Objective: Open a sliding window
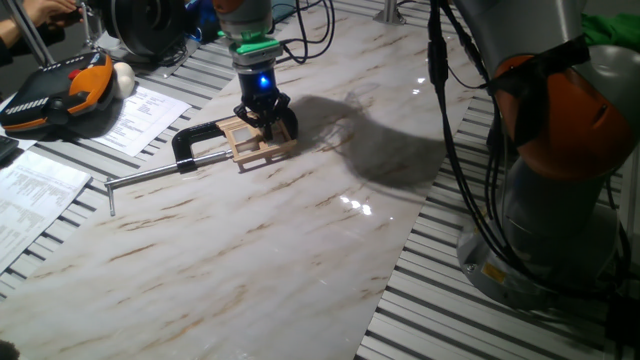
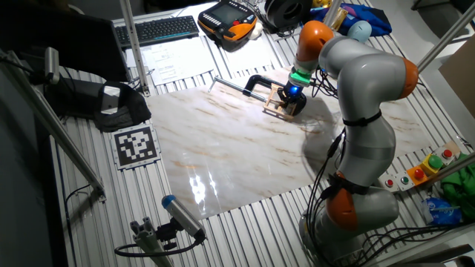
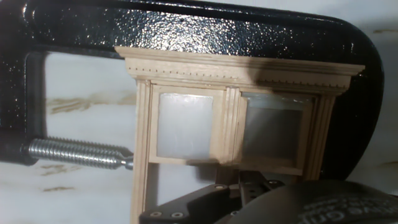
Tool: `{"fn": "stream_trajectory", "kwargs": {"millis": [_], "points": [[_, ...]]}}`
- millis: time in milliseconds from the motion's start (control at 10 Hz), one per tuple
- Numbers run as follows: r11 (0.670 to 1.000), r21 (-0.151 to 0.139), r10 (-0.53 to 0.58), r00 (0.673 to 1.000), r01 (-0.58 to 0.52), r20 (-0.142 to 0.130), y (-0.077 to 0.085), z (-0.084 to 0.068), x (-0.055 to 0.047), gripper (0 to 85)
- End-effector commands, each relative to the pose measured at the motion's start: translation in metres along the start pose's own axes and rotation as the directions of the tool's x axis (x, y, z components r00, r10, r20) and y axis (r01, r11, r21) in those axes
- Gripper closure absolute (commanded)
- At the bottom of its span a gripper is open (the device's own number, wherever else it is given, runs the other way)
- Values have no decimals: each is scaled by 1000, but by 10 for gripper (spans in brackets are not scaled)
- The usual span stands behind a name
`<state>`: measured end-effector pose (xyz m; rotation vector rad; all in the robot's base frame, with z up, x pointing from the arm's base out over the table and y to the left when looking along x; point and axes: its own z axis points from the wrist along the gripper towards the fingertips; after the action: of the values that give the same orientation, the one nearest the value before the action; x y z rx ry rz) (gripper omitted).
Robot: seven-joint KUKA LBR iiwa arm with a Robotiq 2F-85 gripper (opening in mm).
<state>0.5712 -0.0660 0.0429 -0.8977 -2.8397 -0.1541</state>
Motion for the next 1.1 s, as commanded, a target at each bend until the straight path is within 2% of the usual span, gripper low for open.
{"fn": "stream_trajectory", "kwargs": {"millis": [0, 500, 1000], "points": [[1000, 1, -2, 1000, 2, 0, 0, 0, -1, 850], [1000, 9, -6, 1000, 6, 0, 0, -2, -2, 850], [1000, -13, 10, 1000, -10, -18, -2, -2, 13, 850]]}}
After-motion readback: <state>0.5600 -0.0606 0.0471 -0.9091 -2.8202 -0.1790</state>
